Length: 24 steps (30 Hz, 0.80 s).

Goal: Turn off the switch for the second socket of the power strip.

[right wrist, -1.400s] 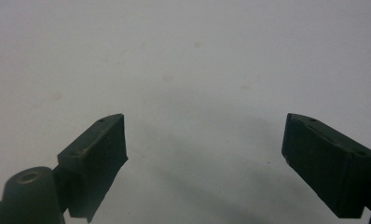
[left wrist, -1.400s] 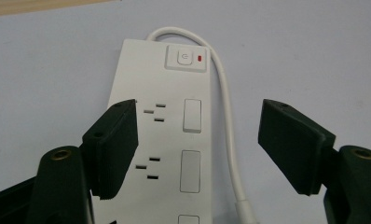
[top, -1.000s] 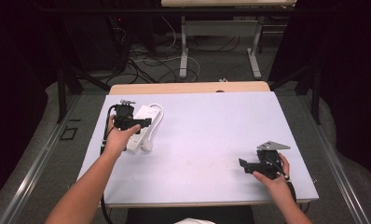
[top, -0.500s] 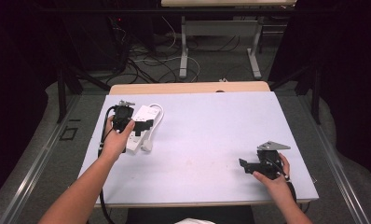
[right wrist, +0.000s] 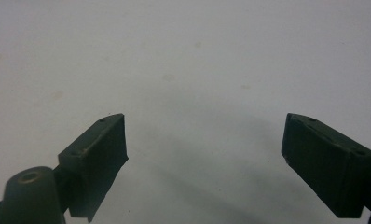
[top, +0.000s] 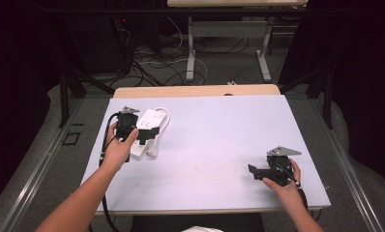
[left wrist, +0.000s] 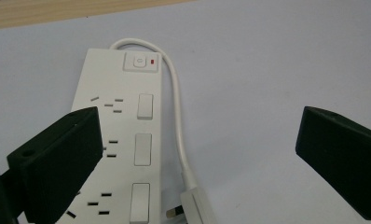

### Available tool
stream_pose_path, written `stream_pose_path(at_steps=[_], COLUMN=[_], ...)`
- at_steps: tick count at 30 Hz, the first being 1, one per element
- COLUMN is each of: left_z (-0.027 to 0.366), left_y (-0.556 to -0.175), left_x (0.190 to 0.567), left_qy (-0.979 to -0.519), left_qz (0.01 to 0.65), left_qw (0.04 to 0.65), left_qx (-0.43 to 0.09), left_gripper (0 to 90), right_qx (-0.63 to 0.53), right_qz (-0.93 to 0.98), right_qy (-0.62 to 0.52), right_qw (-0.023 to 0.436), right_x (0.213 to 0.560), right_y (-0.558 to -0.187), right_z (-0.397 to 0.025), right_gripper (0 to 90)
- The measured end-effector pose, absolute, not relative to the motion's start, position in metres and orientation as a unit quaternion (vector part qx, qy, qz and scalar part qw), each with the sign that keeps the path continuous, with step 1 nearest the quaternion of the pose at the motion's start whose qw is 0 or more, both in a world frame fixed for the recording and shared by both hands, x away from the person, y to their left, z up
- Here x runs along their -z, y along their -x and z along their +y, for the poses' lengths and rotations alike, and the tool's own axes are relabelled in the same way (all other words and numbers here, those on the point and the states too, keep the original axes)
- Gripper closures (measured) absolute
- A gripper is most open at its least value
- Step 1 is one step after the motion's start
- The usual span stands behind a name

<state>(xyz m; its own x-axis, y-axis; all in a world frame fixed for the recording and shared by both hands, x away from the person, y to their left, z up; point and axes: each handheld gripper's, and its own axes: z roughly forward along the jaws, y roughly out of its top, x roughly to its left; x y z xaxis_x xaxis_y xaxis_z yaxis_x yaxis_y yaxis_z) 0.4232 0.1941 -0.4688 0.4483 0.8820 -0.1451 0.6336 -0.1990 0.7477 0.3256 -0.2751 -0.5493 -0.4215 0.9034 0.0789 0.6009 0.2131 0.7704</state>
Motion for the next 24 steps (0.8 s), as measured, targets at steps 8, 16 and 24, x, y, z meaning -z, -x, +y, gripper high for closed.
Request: stream_pose_path(at_steps=[8, 16, 24], left_z=[0.196, 0.195, 0.192], left_y=[-0.414, -0.404, -0.396], left_x=[0.466, 0.464, 0.465], left_qy=[-0.757, -0.762, -0.764], left_qz=[0.496, 0.484, 0.477], left_qw=[0.394, 0.4, 0.406], left_qx=[-0.162, -0.159, -0.156], left_gripper=[0.6, 0.7, 0.9], right_qx=[-0.38, -0.379, -0.38], right_qz=[0.752, 0.752, 0.752], right_qy=[-0.5, -0.501, -0.5], right_qw=[0.199, 0.199, 0.2], right_x=[0.549, 0.549, 0.549], right_y=[-0.325, -0.325, -0.325], right_z=[-0.275, -0.275, -0.275], right_gripper=[13.5, 13.5, 13.5])
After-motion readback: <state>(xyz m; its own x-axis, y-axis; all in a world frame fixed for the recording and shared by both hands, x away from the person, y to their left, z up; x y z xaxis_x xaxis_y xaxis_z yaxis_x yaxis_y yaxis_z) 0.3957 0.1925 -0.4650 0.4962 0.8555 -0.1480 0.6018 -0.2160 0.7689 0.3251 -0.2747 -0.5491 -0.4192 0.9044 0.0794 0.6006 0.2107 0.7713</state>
